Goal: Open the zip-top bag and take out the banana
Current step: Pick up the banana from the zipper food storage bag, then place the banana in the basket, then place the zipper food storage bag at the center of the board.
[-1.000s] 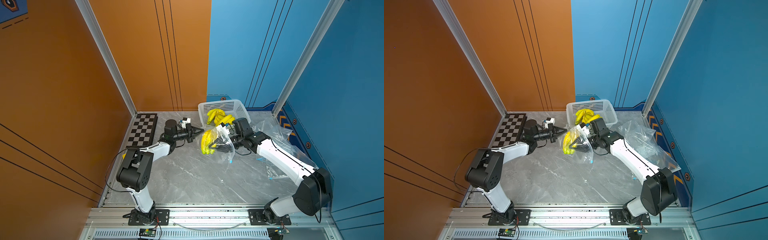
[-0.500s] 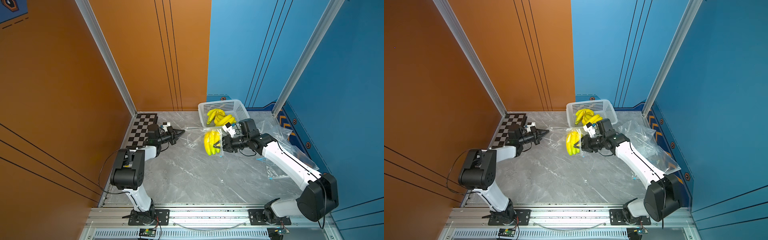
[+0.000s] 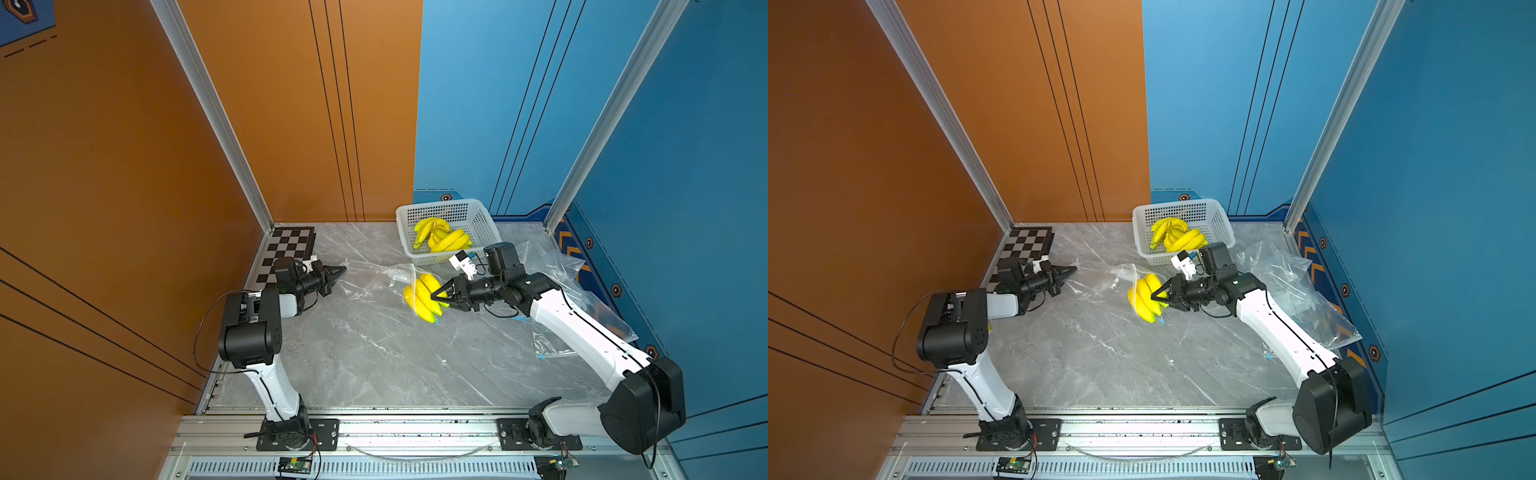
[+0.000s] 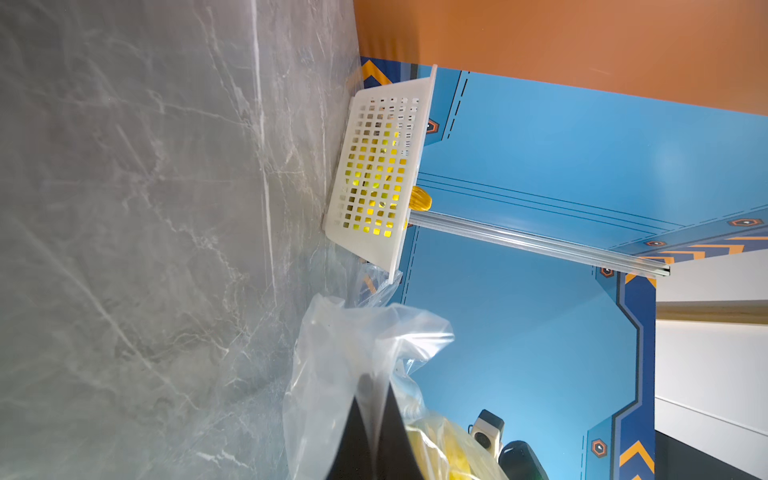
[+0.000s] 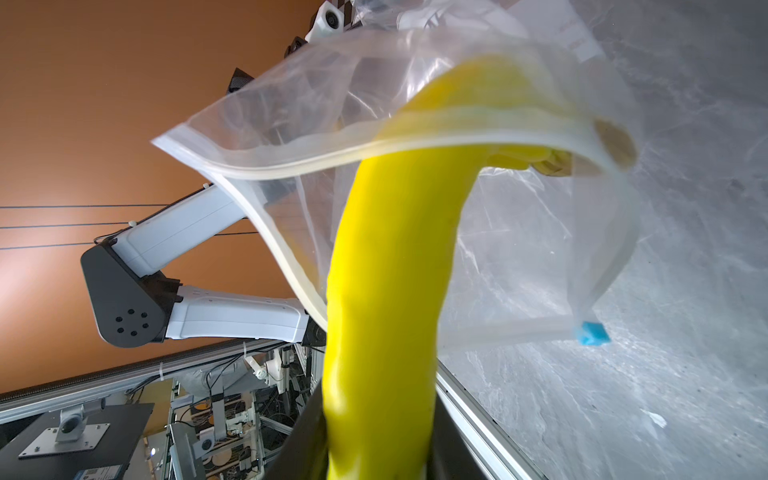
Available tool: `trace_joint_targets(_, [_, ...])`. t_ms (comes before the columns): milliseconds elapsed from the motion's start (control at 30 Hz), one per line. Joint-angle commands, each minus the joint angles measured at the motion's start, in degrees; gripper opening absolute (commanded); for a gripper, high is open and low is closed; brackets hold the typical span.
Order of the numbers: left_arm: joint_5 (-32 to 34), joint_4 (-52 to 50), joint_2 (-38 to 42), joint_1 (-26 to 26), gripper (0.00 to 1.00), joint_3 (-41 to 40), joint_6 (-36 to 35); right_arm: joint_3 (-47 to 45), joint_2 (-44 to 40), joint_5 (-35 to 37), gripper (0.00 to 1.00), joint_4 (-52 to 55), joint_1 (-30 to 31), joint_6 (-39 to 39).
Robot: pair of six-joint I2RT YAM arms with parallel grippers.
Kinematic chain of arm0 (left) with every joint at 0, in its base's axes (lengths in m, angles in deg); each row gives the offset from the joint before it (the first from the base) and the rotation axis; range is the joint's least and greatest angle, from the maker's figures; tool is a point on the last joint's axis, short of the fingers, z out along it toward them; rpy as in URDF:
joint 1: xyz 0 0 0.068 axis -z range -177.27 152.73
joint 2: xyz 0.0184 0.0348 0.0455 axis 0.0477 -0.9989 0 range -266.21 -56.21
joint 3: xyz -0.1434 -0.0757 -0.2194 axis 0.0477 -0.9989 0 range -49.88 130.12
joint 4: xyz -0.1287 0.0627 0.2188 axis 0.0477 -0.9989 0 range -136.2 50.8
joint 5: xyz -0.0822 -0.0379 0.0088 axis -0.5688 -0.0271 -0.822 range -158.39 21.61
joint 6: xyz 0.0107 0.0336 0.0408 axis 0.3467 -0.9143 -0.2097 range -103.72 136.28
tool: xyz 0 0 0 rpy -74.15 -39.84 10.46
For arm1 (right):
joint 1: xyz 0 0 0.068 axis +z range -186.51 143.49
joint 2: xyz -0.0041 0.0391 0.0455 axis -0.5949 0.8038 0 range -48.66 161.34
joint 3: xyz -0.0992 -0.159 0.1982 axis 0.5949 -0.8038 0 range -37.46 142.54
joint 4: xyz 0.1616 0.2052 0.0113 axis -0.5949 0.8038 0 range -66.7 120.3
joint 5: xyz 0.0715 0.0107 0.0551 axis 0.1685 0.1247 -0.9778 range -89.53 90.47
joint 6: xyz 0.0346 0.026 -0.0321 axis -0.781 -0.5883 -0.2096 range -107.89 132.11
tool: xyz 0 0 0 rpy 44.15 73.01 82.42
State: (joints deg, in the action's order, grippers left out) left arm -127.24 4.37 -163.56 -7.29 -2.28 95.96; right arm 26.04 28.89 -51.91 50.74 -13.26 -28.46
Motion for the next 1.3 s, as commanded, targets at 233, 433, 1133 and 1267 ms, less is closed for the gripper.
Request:
trace_joint_targets(233, [-1.47,0.90,-4.42,-2.75,0.00,-0.05,-2.86,-2.67,-4.26,-5.54,0.31,-6.15,3.04,-9.73])
trace_joint_targets(433, [-0.12,0.80,-4.34,-5.18,0.00,-0.76,-1.75,-7.04,-10.74,-4.42,0.32,-23.38,2.26,-25.11])
trace_joint_targets(1133, [2.09,0.64,1.27,2.95,0.00,-10.48,-1.85,16.20,16.23,5.83,0.31,-19.82,-16.94,-12.92])
trace_joint_targets(1267, [5.13,0.33,2.66,6.80,0.00,-12.36,-1.53,23.74,25.76,8.85,0.31,-15.42,-20.63,-10.03])
